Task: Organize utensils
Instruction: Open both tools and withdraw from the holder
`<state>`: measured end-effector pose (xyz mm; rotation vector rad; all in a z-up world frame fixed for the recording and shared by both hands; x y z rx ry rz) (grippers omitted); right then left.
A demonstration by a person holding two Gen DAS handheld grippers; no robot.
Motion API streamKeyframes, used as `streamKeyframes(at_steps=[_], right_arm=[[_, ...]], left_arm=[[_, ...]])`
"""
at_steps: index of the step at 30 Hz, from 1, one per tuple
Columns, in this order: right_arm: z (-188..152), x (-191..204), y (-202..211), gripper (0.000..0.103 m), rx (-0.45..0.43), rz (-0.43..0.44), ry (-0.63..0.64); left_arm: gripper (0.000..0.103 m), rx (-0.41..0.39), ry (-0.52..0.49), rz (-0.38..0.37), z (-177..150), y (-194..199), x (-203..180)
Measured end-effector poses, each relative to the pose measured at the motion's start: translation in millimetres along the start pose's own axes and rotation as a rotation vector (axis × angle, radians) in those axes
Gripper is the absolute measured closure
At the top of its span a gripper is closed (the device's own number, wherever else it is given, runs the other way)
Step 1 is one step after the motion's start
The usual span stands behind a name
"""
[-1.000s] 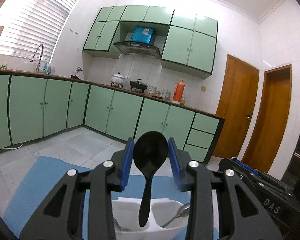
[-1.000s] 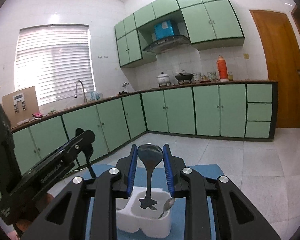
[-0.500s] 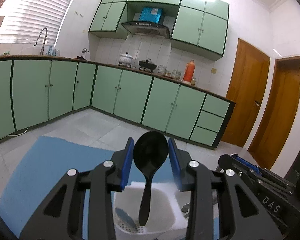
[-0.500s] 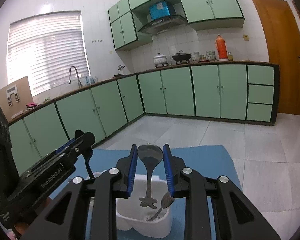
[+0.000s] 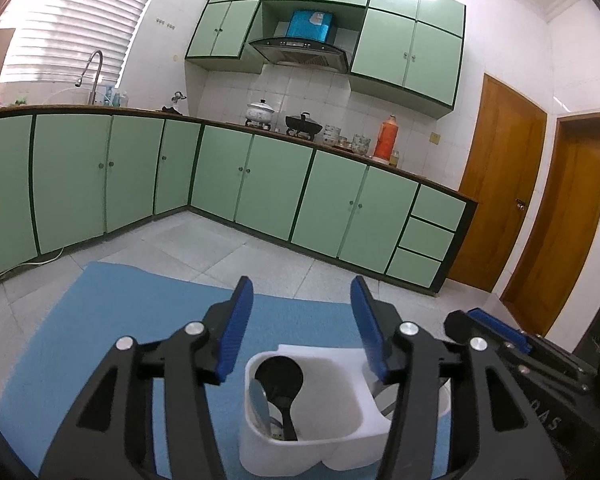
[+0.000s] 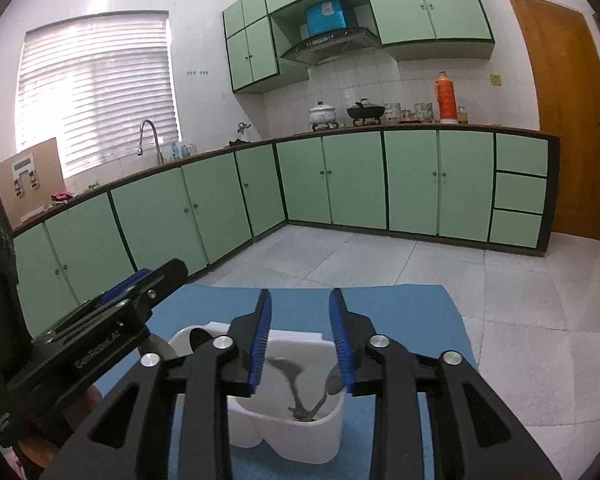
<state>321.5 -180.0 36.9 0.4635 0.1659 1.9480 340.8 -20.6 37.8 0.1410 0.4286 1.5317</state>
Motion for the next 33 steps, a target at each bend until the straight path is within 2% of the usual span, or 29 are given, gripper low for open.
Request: streamKeyframes(at_steps=[7, 11, 18, 22, 28, 30, 33], right_arm=[[-2, 3, 20, 0.062, -0.023, -0.017, 0.004], [-11, 6, 33, 0.058, -0.027, -0.023, 0.004], [-32, 13, 61, 0.042, -0.023, -0.036, 0.011], [-46, 20, 78, 0.026, -0.026, -0.048, 0.024], [-67, 26, 101, 0.011, -0.021, -0.054, 0.024], [-74, 27, 109, 0.006, -0.027, -0.064, 0.020], [-88, 28, 117, 0.006, -0.016, -0.090, 0.014]], left_arm=[[0.039, -0.035, -0.023, 0.013, 0, 24, 4], [0.029, -0.052, -0.037, 0.015, -2, 42, 5], [0.014, -0.071, -0.080, 0.030, -19, 74, 10], [0.010, -0.057, -0.097, 0.039, -34, 93, 17], [0.006, -0.021, -0.104, 0.052, -58, 117, 32], [0.006, -0.007, -0.111, 0.061, -65, 122, 35], [0.005, 0.022, -0.133, 0.068, -80, 133, 40]])
Point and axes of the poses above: each gripper's, at about its wrist camera, not at the fingertips, and y roughly against the way its jaws point, x to its left, z to its top, the point moved 2 cm from there along -y, roughly the way its jaws point, and after that the axes turned 12 degrees about z, right-handed, at the moved point
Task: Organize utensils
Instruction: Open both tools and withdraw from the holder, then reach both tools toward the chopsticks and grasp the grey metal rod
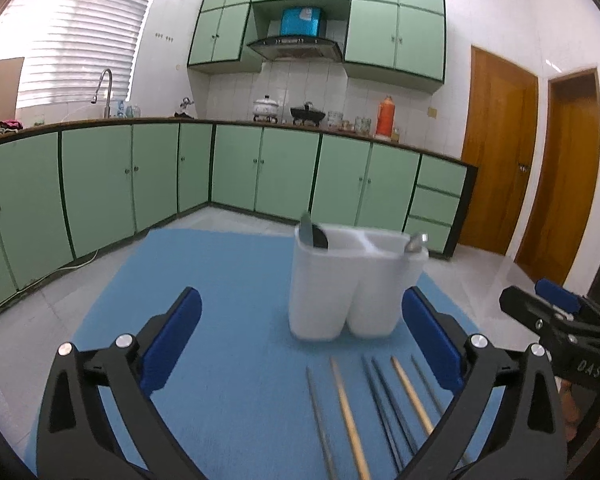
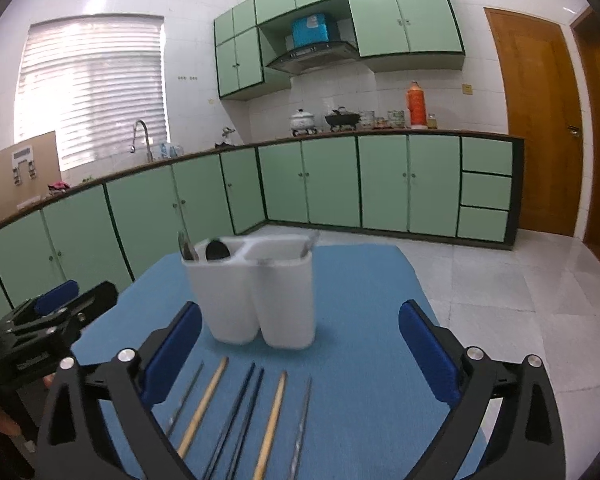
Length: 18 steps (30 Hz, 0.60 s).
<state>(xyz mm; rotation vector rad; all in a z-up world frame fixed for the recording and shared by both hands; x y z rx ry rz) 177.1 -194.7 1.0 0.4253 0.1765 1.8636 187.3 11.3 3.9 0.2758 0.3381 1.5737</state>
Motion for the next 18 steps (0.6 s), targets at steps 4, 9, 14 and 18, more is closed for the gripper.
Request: streamKeyframes(at_steps=[4, 9, 14, 18], right_arm=[[-20, 0, 11, 0.006, 0.032, -0.027, -0.007], [-43, -1, 25, 0.006, 0.065, -0.046, -0.013], [-75, 2, 42, 0.006, 0.093, -0.072, -0.015], [-100, 0, 58, 0.006, 0.096, -0.110, -0.007]], left_arm=[[0.005, 0.023, -0.024, 0.008, -19, 12, 5], [0.005, 0.060, -0.063, 0.014, -50, 32, 6], [0.005, 0.085, -0.086, 0.019, -77, 48, 5], [0.005, 0.085, -0.094, 0.045, -99, 62, 6]])
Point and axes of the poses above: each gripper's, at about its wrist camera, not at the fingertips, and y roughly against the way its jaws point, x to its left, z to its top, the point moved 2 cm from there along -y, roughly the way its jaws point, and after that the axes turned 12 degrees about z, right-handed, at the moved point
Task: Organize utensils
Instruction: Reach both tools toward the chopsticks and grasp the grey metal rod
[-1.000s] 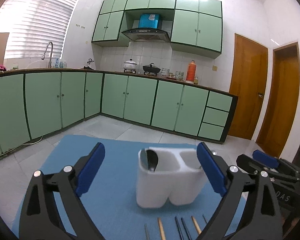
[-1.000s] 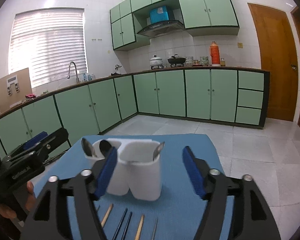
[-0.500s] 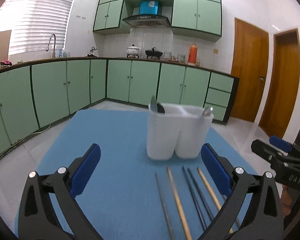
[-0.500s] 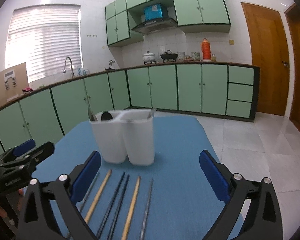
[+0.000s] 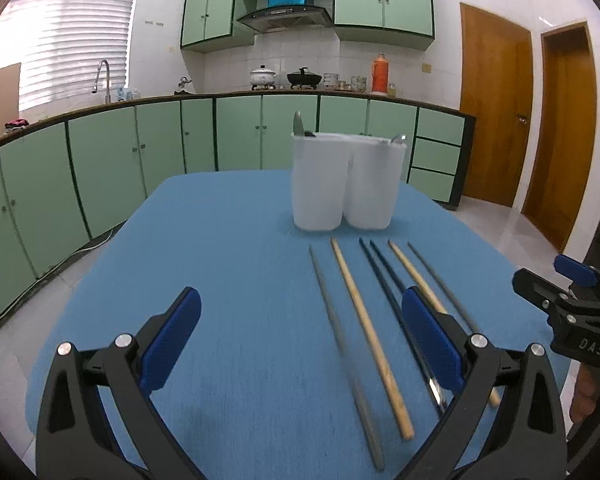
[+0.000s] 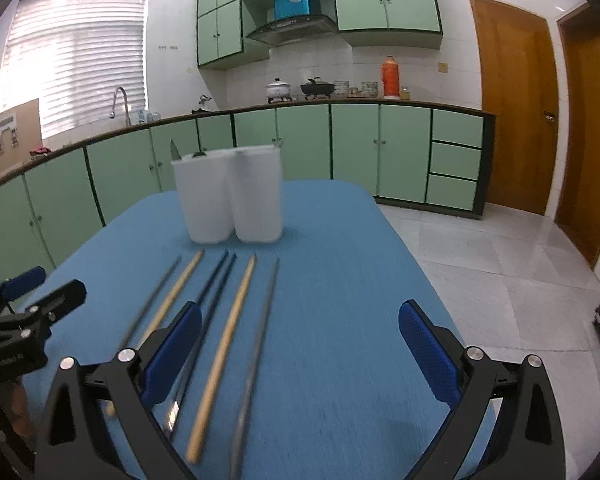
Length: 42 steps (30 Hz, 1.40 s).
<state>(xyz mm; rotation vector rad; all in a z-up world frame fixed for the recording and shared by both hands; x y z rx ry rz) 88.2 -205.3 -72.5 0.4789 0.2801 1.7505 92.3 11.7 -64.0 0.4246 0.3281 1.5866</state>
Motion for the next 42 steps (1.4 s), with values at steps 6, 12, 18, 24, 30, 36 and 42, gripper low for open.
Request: streamKeyframes(at_steps=[6, 12, 18, 24, 30, 36, 42], right_arm=[[-37, 3, 18, 0.007, -0.026, -0.038, 0.012], [-60, 15, 29, 0.015, -0.050, -0.047, 0.056], [-73, 27, 31, 0.032, -0.042, -0.040, 0.093], [-83, 31, 24, 0.048, -0.020, -0.013, 0.084], [-88, 33, 21, 0.060, -0.006, 0.005, 0.085], [-91, 33, 23, 0.061, -0.008, 0.006, 0.087], [-93, 33, 24, 0.061, -0.007, 0.008, 0.086]], left_arm=[[0.005, -0.016, 0.003, 0.041, -29, 15, 0], [0.005, -0.024, 0.002, 0.045, -47, 30, -2], [0.006, -0.015, 0.021, 0.035, -60, 36, -10], [0.006, -0.014, 0.014, 0.029, -64, 38, -18], [0.023, 0.001, 0.018, 0.017, -68, 36, -24], [0.037, 0.039, 0.018, 0.011, -72, 28, -25], [0.055, 0.038, -0.009, 0.005, -72, 27, -33]])
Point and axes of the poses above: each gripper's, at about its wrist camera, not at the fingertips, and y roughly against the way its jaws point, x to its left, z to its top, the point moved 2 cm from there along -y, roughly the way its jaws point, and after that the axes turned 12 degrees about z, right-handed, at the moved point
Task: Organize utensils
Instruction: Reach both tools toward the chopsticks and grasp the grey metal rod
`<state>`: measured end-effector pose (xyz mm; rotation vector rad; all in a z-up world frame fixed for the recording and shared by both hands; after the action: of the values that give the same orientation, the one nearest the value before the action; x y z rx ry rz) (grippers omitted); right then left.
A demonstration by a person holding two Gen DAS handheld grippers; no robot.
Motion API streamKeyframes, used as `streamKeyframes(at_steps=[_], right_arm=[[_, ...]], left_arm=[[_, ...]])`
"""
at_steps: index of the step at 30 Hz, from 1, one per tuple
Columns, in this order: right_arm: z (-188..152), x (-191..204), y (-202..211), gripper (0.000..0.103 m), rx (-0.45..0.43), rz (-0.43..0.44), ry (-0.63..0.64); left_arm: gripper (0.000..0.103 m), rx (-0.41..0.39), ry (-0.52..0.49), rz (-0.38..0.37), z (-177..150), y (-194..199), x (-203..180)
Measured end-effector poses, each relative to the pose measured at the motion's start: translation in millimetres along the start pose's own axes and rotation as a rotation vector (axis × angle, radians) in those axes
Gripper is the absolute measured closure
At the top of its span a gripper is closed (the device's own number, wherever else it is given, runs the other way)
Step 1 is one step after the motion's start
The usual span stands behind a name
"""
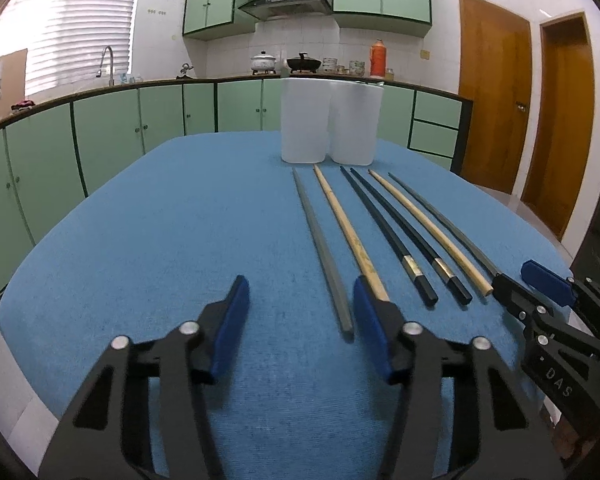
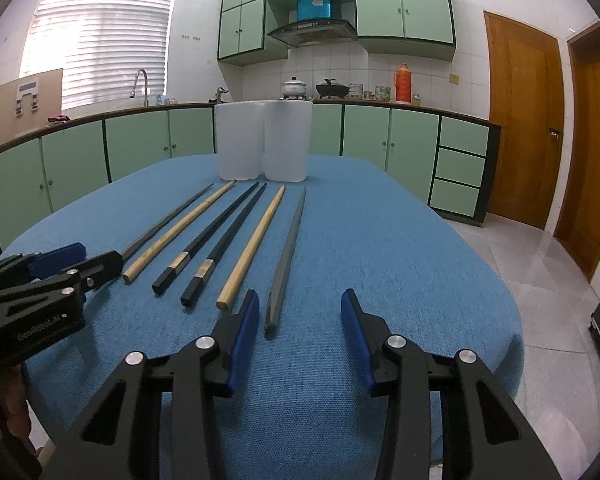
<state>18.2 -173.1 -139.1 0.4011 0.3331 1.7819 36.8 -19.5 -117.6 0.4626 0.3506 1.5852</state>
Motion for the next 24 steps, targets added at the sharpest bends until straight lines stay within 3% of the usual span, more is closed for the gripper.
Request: streamKeyframes(at_steps=[5, 9, 13, 19, 24], right_arm=[[-1, -1, 1, 0.066, 0.001, 0.007, 0.003], [-1, 0, -1, 0.078, 0.005, 0.017, 0.016], [1, 0, -3, 0.096, 0.009, 0.030, 0.015], [3, -2, -2, 0.096, 0.009, 0.034, 0.010], [12, -3, 6, 0.096, -0.020, 0.025, 0.013]], left_arm=[[0.079, 0.005, -0.010, -0.024, 2, -2, -8], [0.095, 0.012, -0.012, -0.044, 2, -2, -14], [0.096, 0.015, -0.006, -0.043, 2, -3, -16], [0.096, 0.021, 0.002, -0.043, 4, -1, -17], [0.097, -0.028, -0.003, -0.028, 16, 10, -14]])
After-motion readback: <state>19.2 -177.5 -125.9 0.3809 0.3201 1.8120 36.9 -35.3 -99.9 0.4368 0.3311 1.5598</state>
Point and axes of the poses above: each gripper's, at about its wrist camera, not at the fingertips, and y roughly against the way its jaws point, x to its left, z to its top, the point moved 2 cm from there along -y, roughly the way its jaws point, and after that the axes turned 12 degrees about z, right-handed, at the moved point
